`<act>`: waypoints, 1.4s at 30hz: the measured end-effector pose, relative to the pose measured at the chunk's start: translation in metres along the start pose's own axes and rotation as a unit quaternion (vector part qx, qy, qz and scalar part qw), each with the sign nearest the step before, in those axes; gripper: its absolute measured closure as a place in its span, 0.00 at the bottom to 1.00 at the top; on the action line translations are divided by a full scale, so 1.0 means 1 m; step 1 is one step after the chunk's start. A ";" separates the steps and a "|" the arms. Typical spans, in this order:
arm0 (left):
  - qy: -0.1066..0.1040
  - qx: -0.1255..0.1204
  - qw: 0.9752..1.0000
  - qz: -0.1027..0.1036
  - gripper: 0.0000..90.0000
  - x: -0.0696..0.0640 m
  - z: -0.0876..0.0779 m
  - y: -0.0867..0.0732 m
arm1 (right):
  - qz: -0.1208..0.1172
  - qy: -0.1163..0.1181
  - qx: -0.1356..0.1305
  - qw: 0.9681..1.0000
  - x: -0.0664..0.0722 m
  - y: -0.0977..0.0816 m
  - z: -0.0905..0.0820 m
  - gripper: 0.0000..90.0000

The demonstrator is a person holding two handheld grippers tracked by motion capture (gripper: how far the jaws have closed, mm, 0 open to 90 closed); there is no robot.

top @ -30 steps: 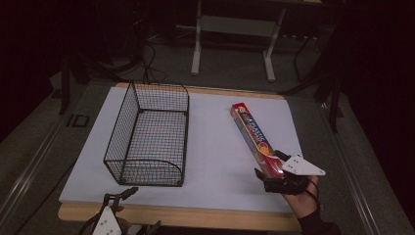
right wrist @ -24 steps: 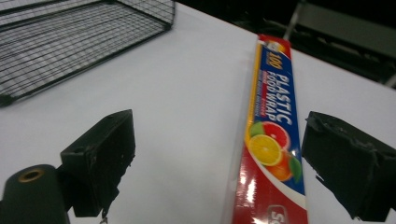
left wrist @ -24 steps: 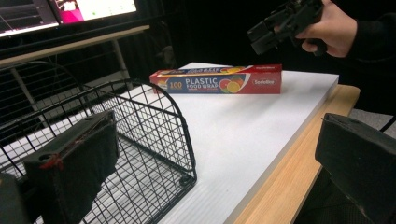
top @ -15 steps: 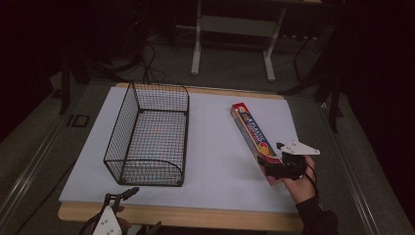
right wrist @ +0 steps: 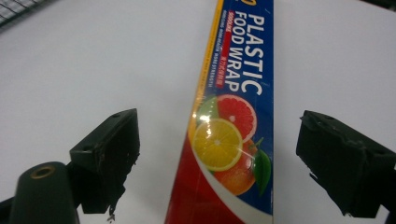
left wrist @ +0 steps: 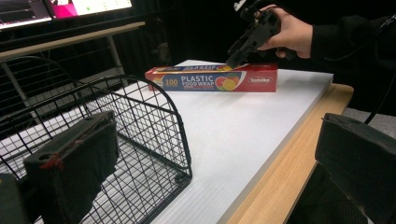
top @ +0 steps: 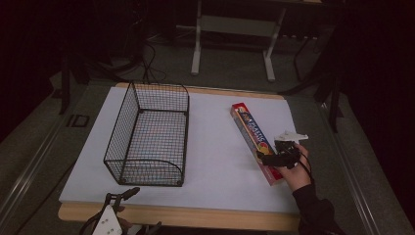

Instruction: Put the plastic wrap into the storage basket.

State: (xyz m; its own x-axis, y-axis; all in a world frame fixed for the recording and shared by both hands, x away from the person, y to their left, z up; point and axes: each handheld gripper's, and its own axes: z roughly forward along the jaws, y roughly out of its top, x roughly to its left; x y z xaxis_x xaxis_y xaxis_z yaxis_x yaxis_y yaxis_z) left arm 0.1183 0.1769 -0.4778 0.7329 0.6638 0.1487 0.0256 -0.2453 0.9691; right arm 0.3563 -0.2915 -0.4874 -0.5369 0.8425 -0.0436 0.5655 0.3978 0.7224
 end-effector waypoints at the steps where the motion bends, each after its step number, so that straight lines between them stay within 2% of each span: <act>1: 0.000 0.000 1.000 0.000 0.00 0.000 0.000 0.000 | 0.002 0.003 0.008 1.000 0.000 0.001 0.003 0.15; 4: 0.000 0.001 1.000 0.001 0.00 0.000 0.000 0.000 | 0.002 -0.002 0.031 1.000 -0.001 0.004 0.010 0.16; 7: 0.000 0.001 1.000 0.002 0.00 0.000 0.000 0.000 | 0.013 0.003 0.056 0.998 -0.004 0.006 0.017 0.16; 13: -0.001 0.002 1.000 0.002 0.00 0.000 0.000 0.000 | 0.029 0.000 0.115 0.993 -0.011 0.012 0.032 0.16; 17: -0.001 0.003 1.000 0.004 0.00 0.000 0.001 0.000 | 0.034 0.010 0.131 0.991 -0.011 0.016 0.039 0.16; 19: -0.001 0.003 1.000 0.005 0.00 0.000 0.000 0.000 | 0.030 0.005 0.135 0.990 -0.011 0.018 0.042 0.17; 21: 0.000 0.004 1.000 0.006 0.00 0.000 0.000 0.000 | 0.038 0.005 0.145 0.989 -0.012 0.020 0.045 0.17; 25: 0.000 0.004 1.000 0.006 0.00 -0.001 0.000 0.000 | 0.036 -0.005 0.163 0.986 -0.015 0.024 0.051 0.18; 27: -0.001 0.005 1.000 0.006 0.00 -0.001 0.000 0.000 | 0.039 -0.011 0.176 0.984 -0.017 0.027 0.055 0.18; 34: -0.001 0.004 1.000 0.006 0.00 0.000 0.000 0.000 | 0.043 -0.008 0.219 0.975 -0.019 0.036 0.065 0.17; 42: -0.004 0.007 1.000 0.010 0.00 -0.001 0.000 0.000 | 0.051 -0.011 0.257 0.965 -0.021 0.048 0.075 0.17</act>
State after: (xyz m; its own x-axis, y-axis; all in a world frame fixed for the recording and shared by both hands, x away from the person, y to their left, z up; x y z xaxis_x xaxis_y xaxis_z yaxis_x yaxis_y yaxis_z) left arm 0.1178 0.1761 -0.4783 0.7385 0.6534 0.1663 0.0198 -0.2676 0.9633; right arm 0.4421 -0.2630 -0.5039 -0.4514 0.8923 -0.0086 0.8538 0.4346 0.2866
